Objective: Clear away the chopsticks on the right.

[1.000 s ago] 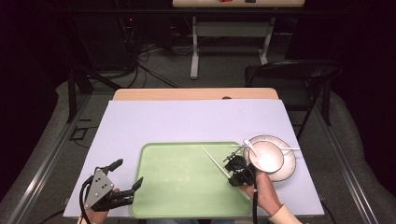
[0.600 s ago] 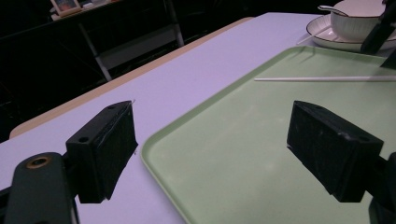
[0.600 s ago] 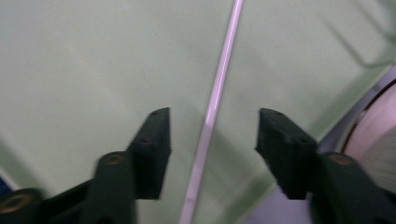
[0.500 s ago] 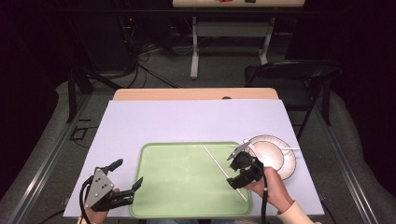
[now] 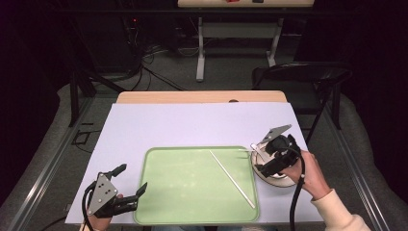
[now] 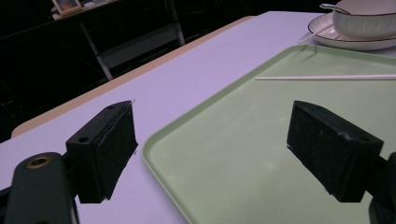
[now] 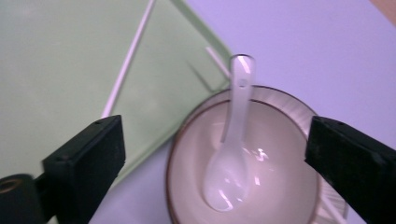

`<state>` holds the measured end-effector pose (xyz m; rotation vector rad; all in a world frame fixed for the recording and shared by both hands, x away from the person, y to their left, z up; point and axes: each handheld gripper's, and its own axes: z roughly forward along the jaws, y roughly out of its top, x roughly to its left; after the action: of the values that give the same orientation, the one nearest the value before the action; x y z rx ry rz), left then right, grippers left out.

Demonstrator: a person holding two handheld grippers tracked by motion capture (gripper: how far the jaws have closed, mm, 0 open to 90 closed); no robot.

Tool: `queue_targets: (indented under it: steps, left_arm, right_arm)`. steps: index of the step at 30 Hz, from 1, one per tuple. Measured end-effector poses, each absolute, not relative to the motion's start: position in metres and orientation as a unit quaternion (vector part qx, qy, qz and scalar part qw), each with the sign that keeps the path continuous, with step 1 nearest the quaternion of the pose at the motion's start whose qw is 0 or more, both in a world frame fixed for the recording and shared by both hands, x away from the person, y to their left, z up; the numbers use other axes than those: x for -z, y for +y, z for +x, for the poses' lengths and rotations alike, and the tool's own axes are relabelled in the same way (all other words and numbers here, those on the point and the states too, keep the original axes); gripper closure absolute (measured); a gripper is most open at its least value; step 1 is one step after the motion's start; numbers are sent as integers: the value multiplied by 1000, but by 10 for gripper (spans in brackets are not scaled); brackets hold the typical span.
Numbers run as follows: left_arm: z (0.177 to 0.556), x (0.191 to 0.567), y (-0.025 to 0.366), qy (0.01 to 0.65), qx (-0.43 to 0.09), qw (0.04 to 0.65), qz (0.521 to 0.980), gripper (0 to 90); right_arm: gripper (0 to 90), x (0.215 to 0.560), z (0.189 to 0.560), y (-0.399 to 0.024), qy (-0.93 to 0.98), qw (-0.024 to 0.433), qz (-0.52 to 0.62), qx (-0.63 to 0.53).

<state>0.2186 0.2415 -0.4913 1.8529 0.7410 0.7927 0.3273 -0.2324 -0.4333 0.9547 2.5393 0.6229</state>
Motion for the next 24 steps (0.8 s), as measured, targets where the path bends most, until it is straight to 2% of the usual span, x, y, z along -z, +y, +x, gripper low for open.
queue_targets:
  steps: [2, 16, 22, 24]
  left_arm:
    - [219, 491, 241, 303, -324, 476, 759, 157]
    - [219, 491, 241, 303, -324, 476, 759, 157]
    - [219, 491, 241, 304, -324, 476, 759, 157]
    - [219, 491, 241, 304, -324, 476, 759, 157]
  right_arm:
    - [0, 428, 334, -241, 895, 184, 341, -220]
    - [0, 423, 381, -290, 889, 201, 358, -200]
    - [47, 431, 400, -312, 884, 201, 380, -184]
    - [90, 434, 404, -318, 884, 204, 382, -176]
